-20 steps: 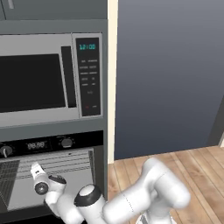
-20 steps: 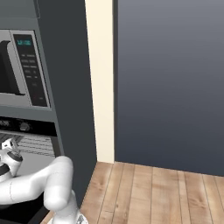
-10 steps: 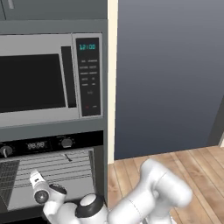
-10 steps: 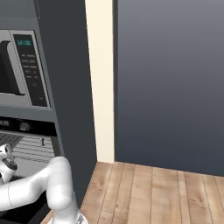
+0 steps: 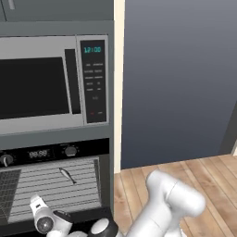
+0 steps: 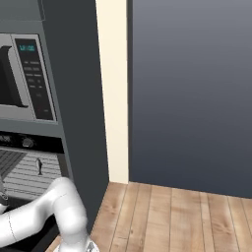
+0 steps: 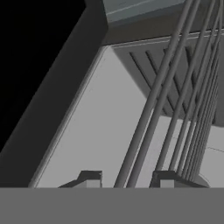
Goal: Take the fish from the oven and place it on the plate on the counter.
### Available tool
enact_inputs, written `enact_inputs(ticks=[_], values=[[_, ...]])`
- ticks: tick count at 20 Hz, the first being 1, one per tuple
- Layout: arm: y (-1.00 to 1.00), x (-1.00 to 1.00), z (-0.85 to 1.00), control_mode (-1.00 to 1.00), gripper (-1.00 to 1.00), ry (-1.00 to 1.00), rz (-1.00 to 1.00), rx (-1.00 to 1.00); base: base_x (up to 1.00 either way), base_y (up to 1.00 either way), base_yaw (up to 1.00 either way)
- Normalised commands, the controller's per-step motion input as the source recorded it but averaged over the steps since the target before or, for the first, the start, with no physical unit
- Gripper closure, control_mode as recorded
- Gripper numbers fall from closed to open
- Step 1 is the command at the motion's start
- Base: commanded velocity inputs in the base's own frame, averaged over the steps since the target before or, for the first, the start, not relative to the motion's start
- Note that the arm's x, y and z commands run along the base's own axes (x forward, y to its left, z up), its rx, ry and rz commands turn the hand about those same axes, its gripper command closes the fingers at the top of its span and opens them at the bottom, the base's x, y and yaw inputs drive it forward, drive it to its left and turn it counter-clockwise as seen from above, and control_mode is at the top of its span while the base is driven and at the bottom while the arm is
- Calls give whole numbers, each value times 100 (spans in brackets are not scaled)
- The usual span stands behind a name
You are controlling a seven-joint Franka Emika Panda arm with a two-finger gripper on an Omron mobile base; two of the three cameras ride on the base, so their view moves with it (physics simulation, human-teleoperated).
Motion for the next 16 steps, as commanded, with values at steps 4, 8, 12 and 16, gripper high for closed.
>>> enact_inputs(ticks=[4, 8, 12, 16], values=[[0, -100, -23, -100, 100, 14, 8, 0, 0, 0, 0], [0, -100, -23, -100, 100, 13, 7, 0, 0, 0, 0], [0, -100, -16, -100, 100, 13, 7, 0, 0, 0, 0], [0, -100, -8, -100, 100, 9, 7, 0, 0, 0, 0]])
